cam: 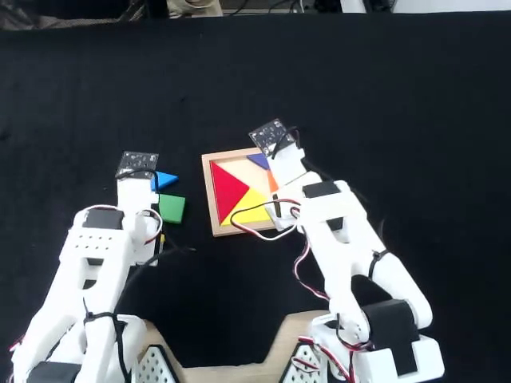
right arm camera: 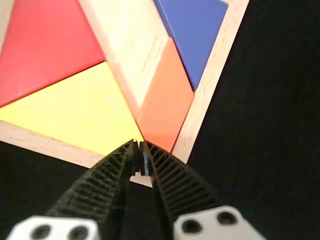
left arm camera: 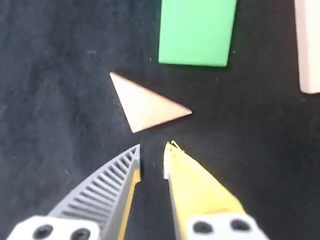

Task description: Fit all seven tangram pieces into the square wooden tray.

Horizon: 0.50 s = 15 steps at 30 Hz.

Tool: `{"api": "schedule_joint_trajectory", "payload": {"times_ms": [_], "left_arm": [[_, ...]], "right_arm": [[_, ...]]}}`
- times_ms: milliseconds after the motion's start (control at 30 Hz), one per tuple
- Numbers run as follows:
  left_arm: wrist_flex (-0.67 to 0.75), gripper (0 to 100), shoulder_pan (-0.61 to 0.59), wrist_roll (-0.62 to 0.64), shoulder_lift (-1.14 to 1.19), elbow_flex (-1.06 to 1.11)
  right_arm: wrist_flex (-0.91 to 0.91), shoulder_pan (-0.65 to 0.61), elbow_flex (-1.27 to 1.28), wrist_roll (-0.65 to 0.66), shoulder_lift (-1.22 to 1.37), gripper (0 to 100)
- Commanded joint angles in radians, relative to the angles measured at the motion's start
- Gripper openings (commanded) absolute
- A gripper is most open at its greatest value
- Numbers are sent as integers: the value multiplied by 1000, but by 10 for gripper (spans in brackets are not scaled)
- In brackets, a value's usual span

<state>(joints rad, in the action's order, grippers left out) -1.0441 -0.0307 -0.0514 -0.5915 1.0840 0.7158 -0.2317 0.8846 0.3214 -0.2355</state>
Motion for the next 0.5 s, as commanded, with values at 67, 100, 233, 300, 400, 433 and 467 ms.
{"api": "schedule_joint_trajectory", "payload": {"times_ms": [67,100,233,300,400,433,467], "left_arm": [[87,48,15,-9,74,4],[91,37,16,-11,100,-2],[91,31,30,-11,192,-36],[106,30,24,-8,232,-54],[110,30,5,-8,284,-97],[110,30,-5,-11,298,-113],[110,30,-18,-12,308,-130]], "right_arm": [[-5,17,-56,2,-2,11],[-5,17,-56,2,-2,11],[-5,17,-56,2,-2,11],[-5,17,-58,2,-2,11],[-5,17,-58,2,-2,11],[-5,17,-58,2,-2,11],[-5,17,-56,2,-2,11]]}}
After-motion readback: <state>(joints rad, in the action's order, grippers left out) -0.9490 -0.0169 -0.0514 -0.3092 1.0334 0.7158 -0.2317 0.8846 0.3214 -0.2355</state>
